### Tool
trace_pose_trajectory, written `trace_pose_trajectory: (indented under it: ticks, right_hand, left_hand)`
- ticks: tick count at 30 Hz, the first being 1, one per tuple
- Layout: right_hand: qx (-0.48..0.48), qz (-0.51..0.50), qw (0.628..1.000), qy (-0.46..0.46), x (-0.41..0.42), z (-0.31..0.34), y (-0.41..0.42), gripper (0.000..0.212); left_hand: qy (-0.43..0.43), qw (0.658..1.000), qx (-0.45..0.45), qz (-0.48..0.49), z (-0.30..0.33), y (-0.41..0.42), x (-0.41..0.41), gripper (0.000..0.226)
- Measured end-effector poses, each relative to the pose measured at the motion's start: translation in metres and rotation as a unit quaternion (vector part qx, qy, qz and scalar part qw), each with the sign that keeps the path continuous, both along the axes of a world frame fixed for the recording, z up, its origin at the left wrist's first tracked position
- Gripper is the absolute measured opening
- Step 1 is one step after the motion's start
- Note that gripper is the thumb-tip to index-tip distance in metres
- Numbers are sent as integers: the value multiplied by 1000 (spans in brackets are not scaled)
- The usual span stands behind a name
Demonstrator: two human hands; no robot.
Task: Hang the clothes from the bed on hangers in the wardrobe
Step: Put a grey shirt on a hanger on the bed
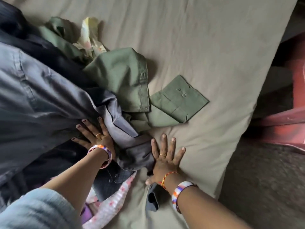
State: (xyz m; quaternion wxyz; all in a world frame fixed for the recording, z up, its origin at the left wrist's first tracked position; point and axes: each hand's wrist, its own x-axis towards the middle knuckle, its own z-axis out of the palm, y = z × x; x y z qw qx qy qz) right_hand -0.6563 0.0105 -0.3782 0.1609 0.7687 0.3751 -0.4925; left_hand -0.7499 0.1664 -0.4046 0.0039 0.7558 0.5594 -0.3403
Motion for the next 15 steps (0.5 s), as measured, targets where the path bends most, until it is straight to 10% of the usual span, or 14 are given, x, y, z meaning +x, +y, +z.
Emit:
trace_pose_trajectory:
  ticks: [7, 15]
  right_hand:
    - [9, 7, 998, -61, -9, -9, 0, 135]
    - [78, 36, 981, -173, -20, -9, -12, 141]
  left_hand:
    - [-40, 999, -31, 5, 2, -2, 2, 38]
    - [-122, 989, 45, -73, 19, -10, -21, 56]
